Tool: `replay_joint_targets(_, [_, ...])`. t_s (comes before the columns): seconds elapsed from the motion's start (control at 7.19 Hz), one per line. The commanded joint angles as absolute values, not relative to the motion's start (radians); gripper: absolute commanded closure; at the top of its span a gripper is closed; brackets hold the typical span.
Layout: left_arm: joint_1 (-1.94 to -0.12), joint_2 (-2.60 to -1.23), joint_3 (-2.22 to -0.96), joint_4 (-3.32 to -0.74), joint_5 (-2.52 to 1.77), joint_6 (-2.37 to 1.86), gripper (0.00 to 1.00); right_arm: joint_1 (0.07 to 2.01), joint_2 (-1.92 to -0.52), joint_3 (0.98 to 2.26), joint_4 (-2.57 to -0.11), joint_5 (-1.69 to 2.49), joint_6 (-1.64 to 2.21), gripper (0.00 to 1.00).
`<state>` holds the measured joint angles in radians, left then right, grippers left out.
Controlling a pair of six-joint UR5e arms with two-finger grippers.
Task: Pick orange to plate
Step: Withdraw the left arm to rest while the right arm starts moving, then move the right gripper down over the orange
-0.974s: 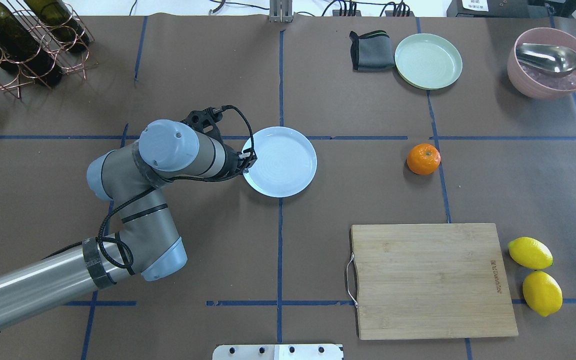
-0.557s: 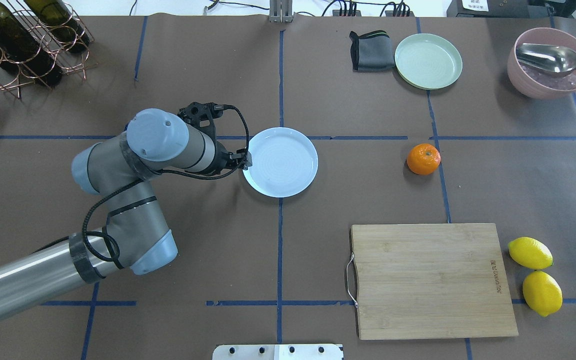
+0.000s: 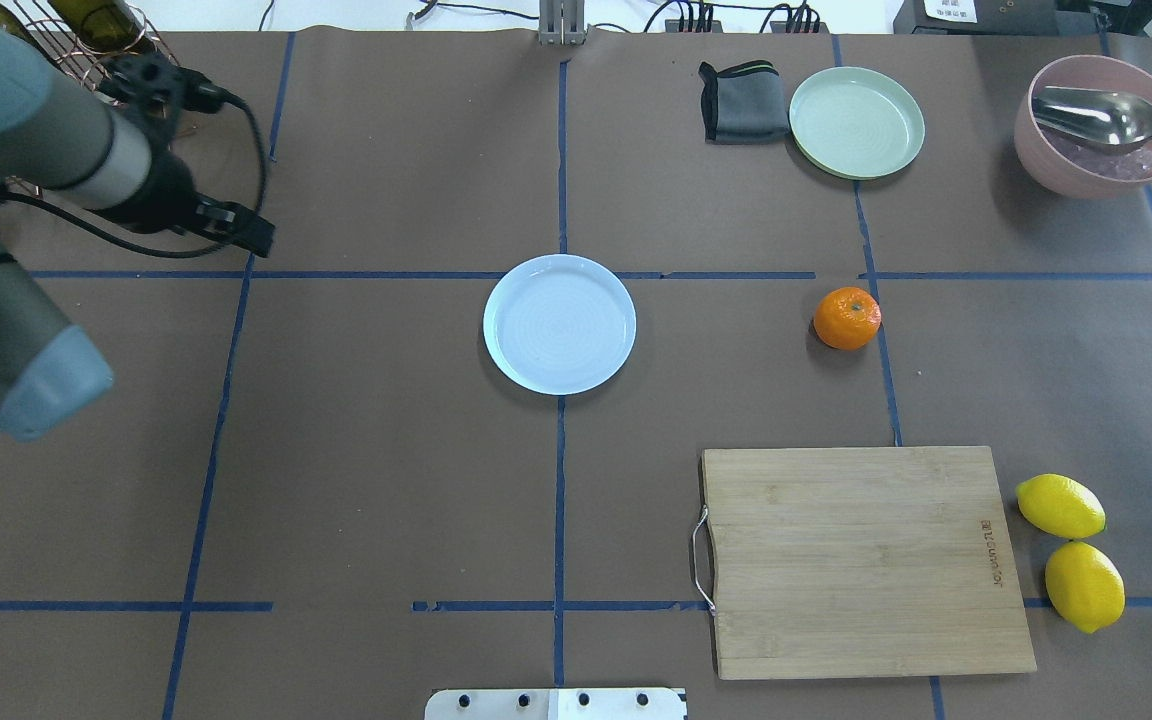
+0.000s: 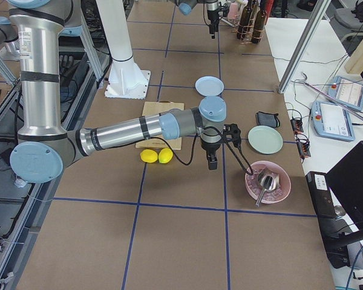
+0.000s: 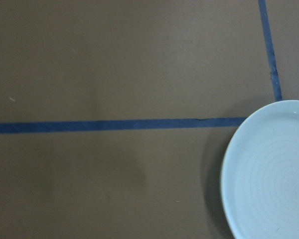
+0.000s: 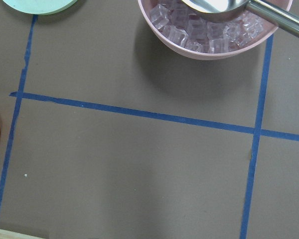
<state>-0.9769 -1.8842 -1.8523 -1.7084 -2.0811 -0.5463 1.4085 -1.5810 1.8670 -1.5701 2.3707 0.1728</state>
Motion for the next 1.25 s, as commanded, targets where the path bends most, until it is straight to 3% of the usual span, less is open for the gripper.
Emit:
replay_joint_targets(0.0, [-1.286,-1.697,-1.850,-1.687,-2.270,-0.076,0.00,1.364,-1.533,1.870,-1.568,2.368,0.221,0.00])
replay_joint_targets(0.42, [-1.576,-1.464,-1.714,-1.692,-2.379,0.015,0.00,1.342,-1.497,1.874,-1.562,2.372,0.221,0.00])
replay_joint_targets(0.56, [-1.630,-1.400,-1.720,-1.687,-2.390,0.015,0.00,1.316,-1.465,1.878,-1.562,2.370,0.225,0.00])
replay_joint_targets(0.83, [-1.634,-1.362,-1.750,-1.678,-2.391,0.014,0.00,1.255,-1.448,1.864,-1.559,2.356,0.225,0.00])
replay_joint_targets(1.11, [-1.641,-1.371,-1.738,-1.674,-2.378,0.006,0.00,1.134,-1.297,1.745,-1.555,2.273,0.314,0.00])
